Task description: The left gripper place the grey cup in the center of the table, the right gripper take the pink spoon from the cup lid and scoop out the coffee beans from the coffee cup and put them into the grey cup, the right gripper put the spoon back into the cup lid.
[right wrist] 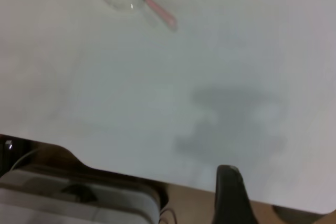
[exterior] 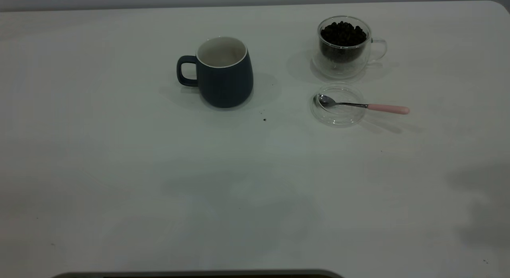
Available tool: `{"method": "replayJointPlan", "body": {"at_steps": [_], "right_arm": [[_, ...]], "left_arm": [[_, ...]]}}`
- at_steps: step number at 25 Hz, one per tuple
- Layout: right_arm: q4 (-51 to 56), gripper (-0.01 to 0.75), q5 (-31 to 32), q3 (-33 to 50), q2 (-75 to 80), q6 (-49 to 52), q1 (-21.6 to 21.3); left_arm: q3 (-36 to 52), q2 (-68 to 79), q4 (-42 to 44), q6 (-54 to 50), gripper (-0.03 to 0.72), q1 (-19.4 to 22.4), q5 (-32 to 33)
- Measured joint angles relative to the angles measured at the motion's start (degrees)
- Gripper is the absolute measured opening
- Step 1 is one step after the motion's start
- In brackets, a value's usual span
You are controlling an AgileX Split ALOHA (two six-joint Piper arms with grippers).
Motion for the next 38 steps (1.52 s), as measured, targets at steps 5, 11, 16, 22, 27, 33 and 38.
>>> {"method": "replayJointPlan", "body": {"at_steps": [5,11,16,22,27,33,38], "right_arm": [[-0.3,0.519,0.5,6.6,-10.3,-0.6,0.0],[-0.4,0.519,1.8,18.1,-26.1,-0.8,0.0],[-1.5,0.519,2.3,24.1,-40.0,-0.8,0.0],[-0.6,0.519,1.2,28.8,-50.4,2.3,0.0],[-2.0,0.519,-1.9,33.9,-52.8,4.2,0.0],[-4.4,0.519,-3.3,34.5,-52.8,6.2,0.0],[-4.5,0.519,-3.4,34.5,-56.3,6.5,-1.0]], "left_arm": [[0.0,0.0,0.0,0.0,0.565,0.0,0.0],[0.0,0.0,0.0,0.0,0.565,0.0,0.0],[0.0,0.0,0.0,0.0,0.565,0.0,0.0],[0.0,0.0,0.0,0.0,0.565,0.0,0.0],[0.0,0.0,0.0,0.0,0.565,0.0,0.0],[0.0,0.0,0.0,0.0,0.565,0.0,0.0],[0.0,0.0,0.0,0.0,0.565,0.0,0.0]]}}
